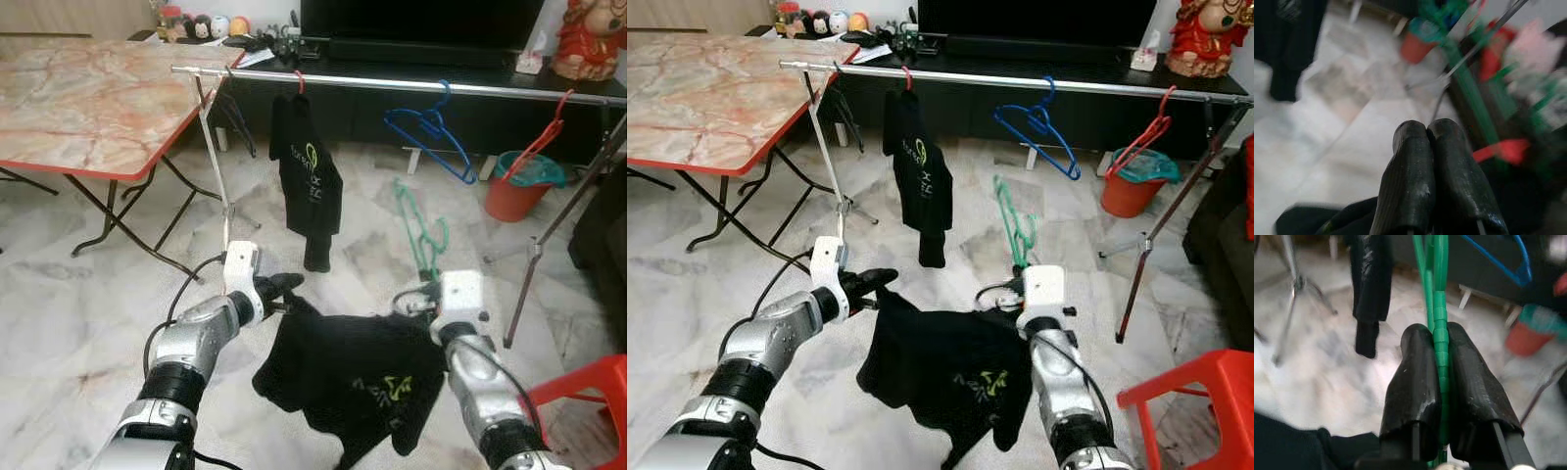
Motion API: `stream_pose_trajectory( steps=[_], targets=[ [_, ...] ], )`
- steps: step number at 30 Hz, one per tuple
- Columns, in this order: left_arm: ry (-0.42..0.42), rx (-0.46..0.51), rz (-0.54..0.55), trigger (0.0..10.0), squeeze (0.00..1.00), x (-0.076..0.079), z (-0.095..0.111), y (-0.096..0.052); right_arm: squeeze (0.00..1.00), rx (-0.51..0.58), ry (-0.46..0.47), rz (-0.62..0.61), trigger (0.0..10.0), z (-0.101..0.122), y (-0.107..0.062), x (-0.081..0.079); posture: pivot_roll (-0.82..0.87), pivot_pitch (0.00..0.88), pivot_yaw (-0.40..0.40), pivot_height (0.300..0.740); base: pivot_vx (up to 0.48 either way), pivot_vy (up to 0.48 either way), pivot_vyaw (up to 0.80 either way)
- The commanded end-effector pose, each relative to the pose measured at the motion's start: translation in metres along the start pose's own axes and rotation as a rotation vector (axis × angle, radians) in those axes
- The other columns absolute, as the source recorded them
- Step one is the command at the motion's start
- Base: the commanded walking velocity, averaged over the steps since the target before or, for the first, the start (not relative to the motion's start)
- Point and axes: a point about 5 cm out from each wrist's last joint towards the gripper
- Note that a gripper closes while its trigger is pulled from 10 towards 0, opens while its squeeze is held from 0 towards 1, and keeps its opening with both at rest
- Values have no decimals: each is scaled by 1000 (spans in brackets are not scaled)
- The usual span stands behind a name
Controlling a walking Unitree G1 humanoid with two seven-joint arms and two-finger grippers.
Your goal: Hang hanger
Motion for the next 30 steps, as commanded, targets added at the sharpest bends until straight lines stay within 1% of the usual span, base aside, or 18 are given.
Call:
stream_pose_trajectory(
  steps=[1,2,3,5,7,8,9,10,11,13,14,15,16,20,24,27,28,30],
  targets=[
    [-29,50,-53,0,0,6,12,-3,0,44,-114,-3,0,6,2,-2,-85,0,9,740,0,0,0],
    [-55,69,-82,0,0,10,17,-4,0,29,-100,-30,0,3,1,-1,-85,0,9,740,0,0,0],
    [-55,69,-82,0,0,10,17,-4,0,29,-100,-30,0,3,1,-1,-85,0,9,740,0,0,0],
    [-89,103,-132,0,0,15,23,-5,0,-8,-87,-94,0,-5,0,5,-84,0,11,740,0,0,0],
    [-73,98,-123,0,0,15,22,-5,0,-46,20,-83,0,-10,-1,4,-83,0,12,740,0,0,0],
    [-12,79,-85,0,0,13,19,-4,0,-102,180,-34,0,-15,0,-1,-84,0,13,740,0,0,0],
    [-12,79,-85,0,0,13,19,-4,0,-102,180,-34,0,-15,0,-1,-84,0,13,740,0,0,0],
    [11,66,-39,0,0,9,15,-4,0,-127,218,8,0,-17,0,-6,-87,0,14,740,0,0,0],
    [22,66,14,431,0,4,13,-3,0,-150,214,40,0,-19,1,-8,-90,0,15,740,0,0,0],
    [24,66,25,431,0,4,13,-3,0,-154,210,44,0,-19,1,-9,-90,0,15,740,0,0,0],
    [49,60,76,10000,0,-1,10,-3,0,-193,212,67,0,-23,0,-10,-92,0,15,740,0,0,0],
    [49,60,76,10000,0,-1,10,-3,0,-193,212,67,0,-23,0,-10,-92,0,15,740,0,0,0],
    [65,58,102,10000,0,-3,9,-4,0,-206,219,83,0,-24,0,-11,-92,0,15,740,0,0,0],
    [124,64,169,10000,0,-9,9,-6,0,-235,230,172,0,-27,0,-15,-94,0,15,740,0,0,0],
    [127,104,229,10000,0,-15,13,-8,0,-273,243,238,0,-32,-2,-15,-95,0,13,740,0,0,0],
    [132,103,231,10000,0,-16,11,-8,0,-290,245,277,0,-34,-3,-16,-96,0,13,740,0,0,0],
    [130,100,230,10000,1000,-16,10,-8,0,-292,245,283,0,-34,-3,-17,-98,0,12,740,0,0,0],
    [127,93,227,10000,1000,-16,8,-7,0,-295,247,290,0,-34,-3,-17,-99,0,11,740,0,0,0]
  ],
)
Point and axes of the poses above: a point about 5 cm out from each wrist's last joint towards the gripper, its own y axis pointing out of the wrist towards the gripper, its own z axis along the axis of the wrist's last joint, x = y × z, and after that the axes turned 11 degrees about -y, right-handed
